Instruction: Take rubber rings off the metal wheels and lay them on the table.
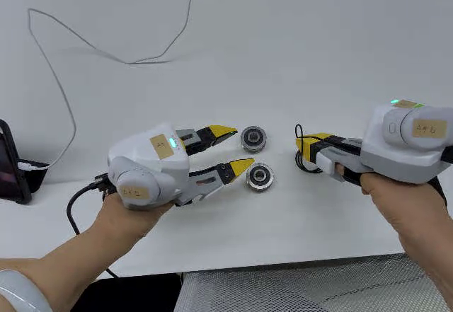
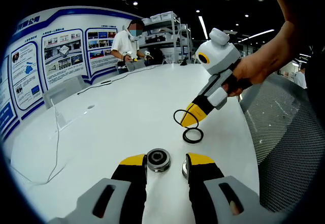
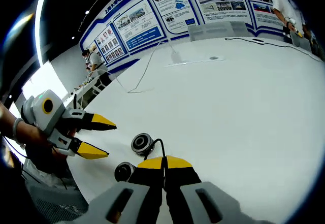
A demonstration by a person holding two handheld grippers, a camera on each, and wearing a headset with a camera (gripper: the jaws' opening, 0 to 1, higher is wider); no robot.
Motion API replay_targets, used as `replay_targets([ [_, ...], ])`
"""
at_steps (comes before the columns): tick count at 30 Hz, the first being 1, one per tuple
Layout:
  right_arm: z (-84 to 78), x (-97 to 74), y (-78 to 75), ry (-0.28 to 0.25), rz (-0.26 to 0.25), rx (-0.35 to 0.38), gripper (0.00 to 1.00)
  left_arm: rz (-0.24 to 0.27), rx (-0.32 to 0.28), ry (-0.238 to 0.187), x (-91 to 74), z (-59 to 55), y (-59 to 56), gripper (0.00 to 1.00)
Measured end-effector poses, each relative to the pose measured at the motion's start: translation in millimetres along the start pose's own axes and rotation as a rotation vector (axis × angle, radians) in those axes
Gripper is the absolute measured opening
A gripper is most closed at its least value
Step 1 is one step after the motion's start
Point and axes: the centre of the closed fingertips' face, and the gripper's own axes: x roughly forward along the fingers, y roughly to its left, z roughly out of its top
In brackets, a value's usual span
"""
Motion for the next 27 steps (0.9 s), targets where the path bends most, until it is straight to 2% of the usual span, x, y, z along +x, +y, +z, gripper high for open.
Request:
replay_targets([
  [5,-5.2,-7.2,-8.3,0.054,-0.069,-0.23,0.01,0.009,-0.005,-0.003,-4.3,-0.8,0.1,0.32],
  [9,-10.9,-8.4,-10.9,0.086,-0.09,-0.315,0.02,0.008,-0.01,-0.004,-6.3,-2.1,-1.1,0.32],
  [12,-12.2,-7.8,-12.4,0.102,-0.113,-0.403,0.02,0.011,-0.016,-0.005,-7.8,-3.2,-0.4,0.34],
  [15,-17.6,-5.3,-15.1,0.14,-0.136,-0.519,0.02,0.019,-0.031,-0.015,-9.8,-1.7,0.0,0.38],
  [17,-21.0,-3.3,-14.0,0.158,-0.129,-0.563,0.02,0.025,-0.038,-0.019,-11.3,-2.5,1.2,0.41],
  [21,-27.5,0.6,-14.2,0.185,-0.135,-0.641,0.02,0.027,-0.05,-0.012,-14.6,-7.1,0.7,0.42],
  [27,-28.8,2.3,-16.7,0.211,-0.165,-0.758,0.02,0.028,-0.073,-0.003,-18.4,-12.9,-0.1,0.48],
])
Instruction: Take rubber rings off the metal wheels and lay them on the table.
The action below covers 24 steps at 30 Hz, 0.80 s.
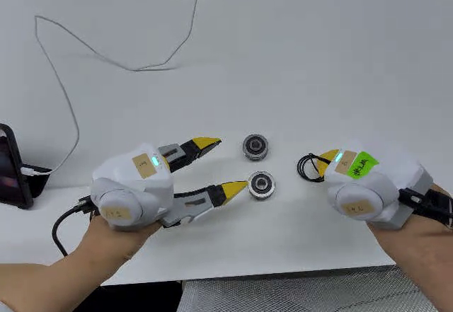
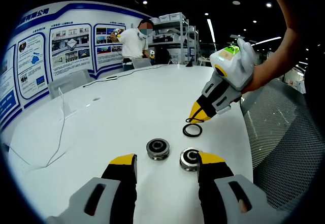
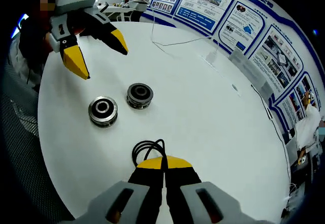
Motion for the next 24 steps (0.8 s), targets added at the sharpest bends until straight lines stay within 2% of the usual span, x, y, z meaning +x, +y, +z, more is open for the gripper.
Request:
replay_targets([
  [6,2.6,0.4,-2.0,0.007,-0.03,-0.105,0.02,0.008,-0.012,0.013,-2.8,-6.3,0.0,0.5],
  [11,2.1,3.4,1.3,0.009,-0.018,-0.146,0.03,0.008,-0.019,0.018,-4.4,-9.3,-0.2,0.5],
  [24,4.6,-0.7,-1.2,-0.009,-0.02,-0.115,0.12,0.016,-0.031,0.029,-5.9,-15.8,2.9,0.51],
])
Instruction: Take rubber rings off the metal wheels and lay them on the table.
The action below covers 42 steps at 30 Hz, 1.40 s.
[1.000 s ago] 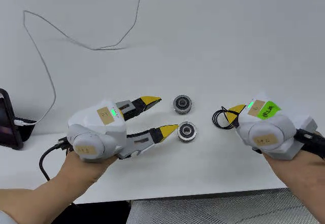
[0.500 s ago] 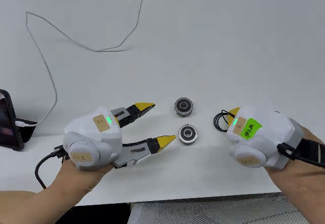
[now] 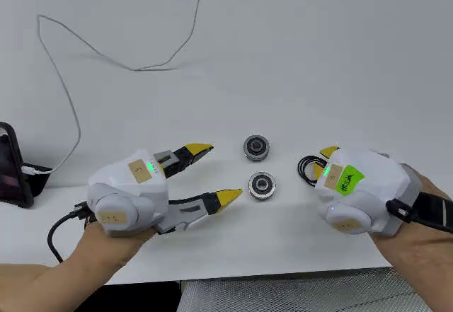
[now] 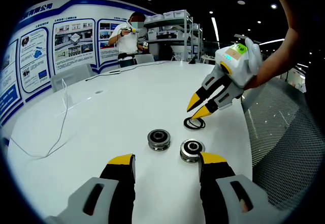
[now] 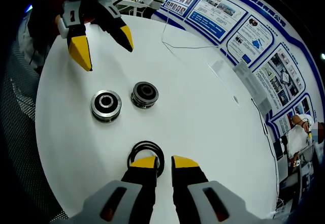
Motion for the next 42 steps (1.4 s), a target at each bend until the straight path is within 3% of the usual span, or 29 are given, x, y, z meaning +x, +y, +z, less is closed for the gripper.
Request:
replay_targets([
  [12,3.5,-12.7,2.1,-0.047,0.014,0.065,0.2,0.003,-0.005,-0.007,-2.5,2.1,-0.7,0.52],
  [19,3.4,-20.6,9.7,-0.082,0.049,0.122,0.25,0.0,-0.012,-0.009,-5.3,2.4,-3.2,0.54],
  [24,8.5,-25.9,17.7,-0.125,0.085,0.169,0.38,0.0,-0.021,-0.012,-9.9,2.1,-6.2,0.56],
  [34,10.0,-36.7,31.6,-0.156,0.139,0.22,0.59,0.009,-0.036,-0.016,-24.4,0.1,-12.9,0.61],
  [42,14.0,-46.9,36.0,-0.189,0.15,0.272,0.76,0.018,-0.049,-0.031,-35.1,-0.4,-17.3,0.65],
])
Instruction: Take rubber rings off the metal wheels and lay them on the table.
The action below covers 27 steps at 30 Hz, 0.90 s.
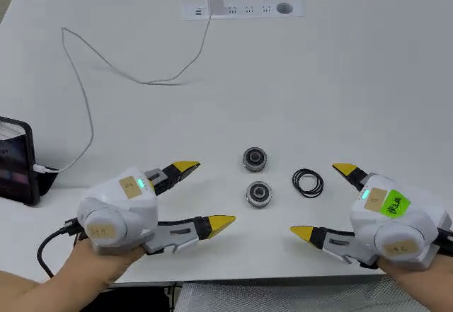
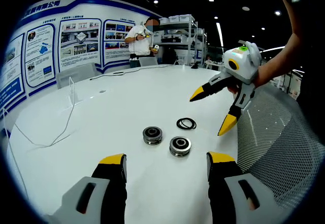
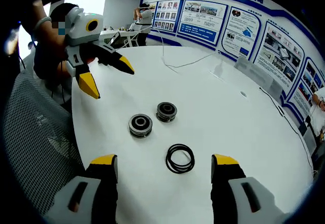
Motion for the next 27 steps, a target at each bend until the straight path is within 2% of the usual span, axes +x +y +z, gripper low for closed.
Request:
replay_targets([
  [4,-0.2,-3.9,3.2,-0.009,0.006,0.031,0.81,0.008,-0.008,-0.011,-5.4,0.8,-0.6,0.67],
  [10,2.8,-11.4,6.7,-0.07,0.018,0.191,0.9,0.003,-0.025,-0.009,-11.6,-1.0,-6.9,0.76],
  [12,0.8,-13.5,7.4,-0.073,0.024,0.213,0.94,0.002,-0.032,-0.005,-14.2,-2.5,-8.9,0.78],
  [15,-3.7,-15.8,11.3,-0.062,0.032,0.217,0.98,0.006,-0.042,-0.003,-18.6,-4.3,-10.2,0.8],
  [19,-5.4,-21.0,16.4,-0.061,0.036,0.212,0.99,0.013,-0.052,-0.006,-23.5,-5.5,-12.5,0.82],
  [27,0.2,-26.4,20.3,-0.085,0.021,0.216,0.99,0.031,-0.065,-0.019,-29.4,-1.3,-18.2,0.88],
])
